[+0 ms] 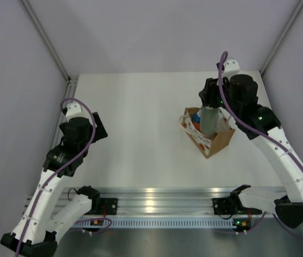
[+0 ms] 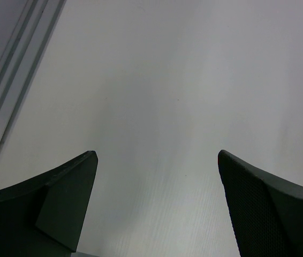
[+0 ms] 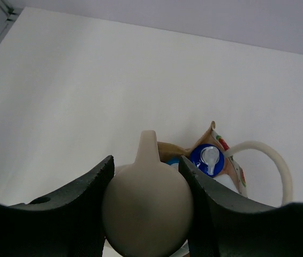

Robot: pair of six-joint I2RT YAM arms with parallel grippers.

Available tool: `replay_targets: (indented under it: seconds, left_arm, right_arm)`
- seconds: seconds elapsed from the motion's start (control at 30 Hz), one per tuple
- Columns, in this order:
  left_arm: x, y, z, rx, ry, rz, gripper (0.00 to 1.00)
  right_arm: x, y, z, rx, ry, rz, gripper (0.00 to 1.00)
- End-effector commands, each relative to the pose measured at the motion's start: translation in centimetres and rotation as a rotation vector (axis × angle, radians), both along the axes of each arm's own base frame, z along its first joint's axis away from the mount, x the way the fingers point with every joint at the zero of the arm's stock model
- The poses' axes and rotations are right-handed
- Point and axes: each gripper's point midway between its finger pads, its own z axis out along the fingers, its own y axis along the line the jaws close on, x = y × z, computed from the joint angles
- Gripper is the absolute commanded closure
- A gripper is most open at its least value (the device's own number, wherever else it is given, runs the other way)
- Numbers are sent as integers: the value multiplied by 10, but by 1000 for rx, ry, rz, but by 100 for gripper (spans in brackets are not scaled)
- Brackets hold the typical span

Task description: Take the personal care products out of the canvas bag

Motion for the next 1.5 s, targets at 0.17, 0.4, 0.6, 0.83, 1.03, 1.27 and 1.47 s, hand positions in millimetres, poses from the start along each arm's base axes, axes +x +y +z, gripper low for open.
replay_targets:
  seconds: [0.17, 0.4, 0.6, 0.83, 1.03, 1.27, 1.47]
  left_arm:
    - [2, 5, 12, -7, -54, 23, 2]
    - [1, 6, 15, -9, -64, 29, 2]
    - [1, 8, 16, -10, -69, 37, 2]
    - [0, 9, 16, -11, -71, 40, 2]
    - [-1, 12, 18, -11, -79, 50, 2]
    - [-1, 12, 17, -10, -76, 53, 2]
    - [-1, 12, 17, -9, -78, 55, 2]
  right_arm:
    - [-4, 47, 107, 188, -279, 124, 100]
    - [1, 88, 122, 246, -315, 209, 100]
    - [2, 119, 145, 264, -361, 243, 100]
    - [12, 156, 151, 243, -380, 293, 100]
    - [11, 194, 131, 248, -379, 376, 100]
    - [24, 220, 94, 270, -362, 410, 100]
    - [27, 247, 49, 291, -310, 488, 100]
